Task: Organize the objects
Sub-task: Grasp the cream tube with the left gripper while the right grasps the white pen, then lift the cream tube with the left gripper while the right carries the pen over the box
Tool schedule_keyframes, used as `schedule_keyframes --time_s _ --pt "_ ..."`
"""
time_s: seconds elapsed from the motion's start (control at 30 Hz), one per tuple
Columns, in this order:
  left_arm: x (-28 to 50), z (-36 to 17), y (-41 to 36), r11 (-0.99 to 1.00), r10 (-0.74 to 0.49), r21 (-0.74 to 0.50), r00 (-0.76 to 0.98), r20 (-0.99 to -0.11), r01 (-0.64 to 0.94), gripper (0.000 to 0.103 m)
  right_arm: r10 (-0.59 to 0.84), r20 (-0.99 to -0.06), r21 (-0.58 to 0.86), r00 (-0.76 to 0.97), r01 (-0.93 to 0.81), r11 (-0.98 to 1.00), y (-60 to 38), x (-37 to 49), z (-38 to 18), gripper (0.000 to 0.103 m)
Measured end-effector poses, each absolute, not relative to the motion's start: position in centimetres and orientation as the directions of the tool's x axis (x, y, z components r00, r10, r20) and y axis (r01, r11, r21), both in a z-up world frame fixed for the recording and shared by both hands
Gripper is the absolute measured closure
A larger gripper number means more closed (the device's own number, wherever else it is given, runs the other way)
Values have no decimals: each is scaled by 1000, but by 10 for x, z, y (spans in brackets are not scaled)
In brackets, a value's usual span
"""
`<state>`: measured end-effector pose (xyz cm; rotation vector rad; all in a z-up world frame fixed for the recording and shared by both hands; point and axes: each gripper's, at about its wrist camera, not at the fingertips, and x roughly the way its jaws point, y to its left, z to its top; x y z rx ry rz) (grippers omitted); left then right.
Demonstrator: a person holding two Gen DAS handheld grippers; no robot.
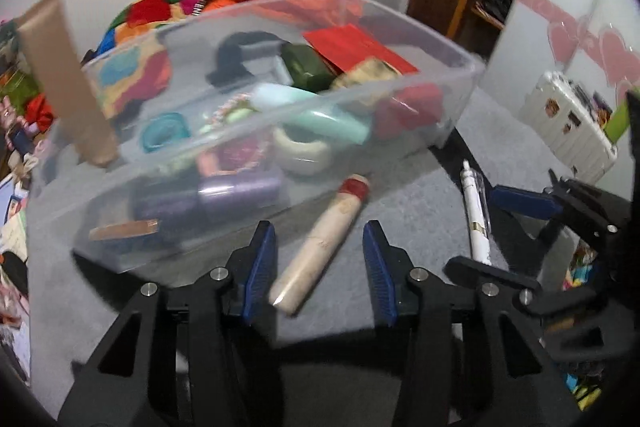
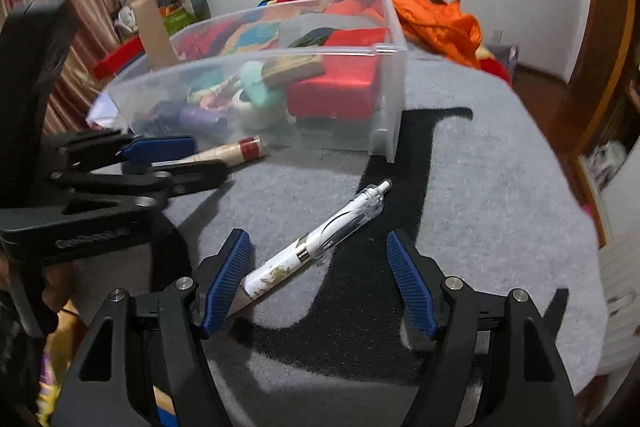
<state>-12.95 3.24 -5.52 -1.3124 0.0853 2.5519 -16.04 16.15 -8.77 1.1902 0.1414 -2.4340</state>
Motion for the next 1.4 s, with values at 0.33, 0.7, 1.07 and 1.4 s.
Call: schedule_keyframes --time_s 0.33,0.7,1.07,1.4 --pt "-100 -53 44 -959 208 -44 -589 -781 -280 89 -410 -743 182 -529 429 -885 179 -156 -79 82" --pt "-75 -50 45 -963 216 -72 -581 -785 -261 89 -452 -737 174 -502 505 -845 165 -148 -81 91" --pt "-82 -55 55 -968 178 -23 -625 -760 -249 89 -429 -754 148 -498 506 -849 168 -137 -83 91" --pt "-65 -36 39 -979 196 -106 -663 -722 -174 89 -483 -702 162 -523 543 -824 165 -124 -56 93"
